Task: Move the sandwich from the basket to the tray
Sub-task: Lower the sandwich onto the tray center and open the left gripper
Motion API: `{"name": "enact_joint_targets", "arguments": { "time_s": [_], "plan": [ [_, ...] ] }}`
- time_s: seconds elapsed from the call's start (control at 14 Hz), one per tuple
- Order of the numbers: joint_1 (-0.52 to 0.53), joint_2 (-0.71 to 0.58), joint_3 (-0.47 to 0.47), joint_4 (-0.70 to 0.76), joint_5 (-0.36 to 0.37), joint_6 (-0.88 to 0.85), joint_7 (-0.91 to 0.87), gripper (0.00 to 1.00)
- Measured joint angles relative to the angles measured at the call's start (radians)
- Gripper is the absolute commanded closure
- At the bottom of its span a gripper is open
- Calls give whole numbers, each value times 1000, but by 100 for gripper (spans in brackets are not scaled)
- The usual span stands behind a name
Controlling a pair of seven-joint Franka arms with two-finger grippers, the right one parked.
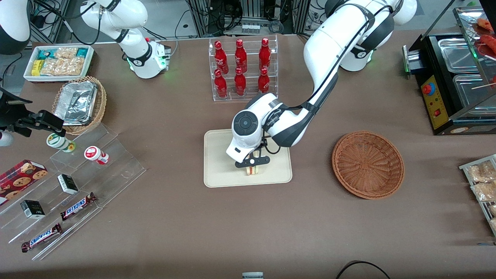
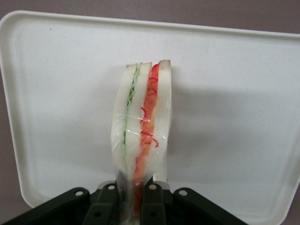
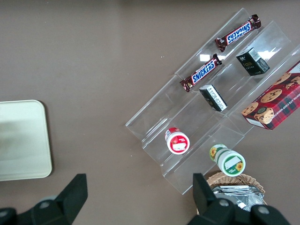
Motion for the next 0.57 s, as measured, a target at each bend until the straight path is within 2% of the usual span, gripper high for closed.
{"name": "enact_joint_targets", "arguments": {
  "time_s": [0.29,0.36,0.43,0.5,0.57],
  "plan": [
    [-7,16,1,4,0,0,-13,100],
    [-8,19,1,4,0,0,-16,82],
    [-8,22,1,4,0,0,-17,27],
    [-8,23,1,5,0,0,-17,0],
    [-8,24,2,5,0,0,-17,0]
  ]
}}
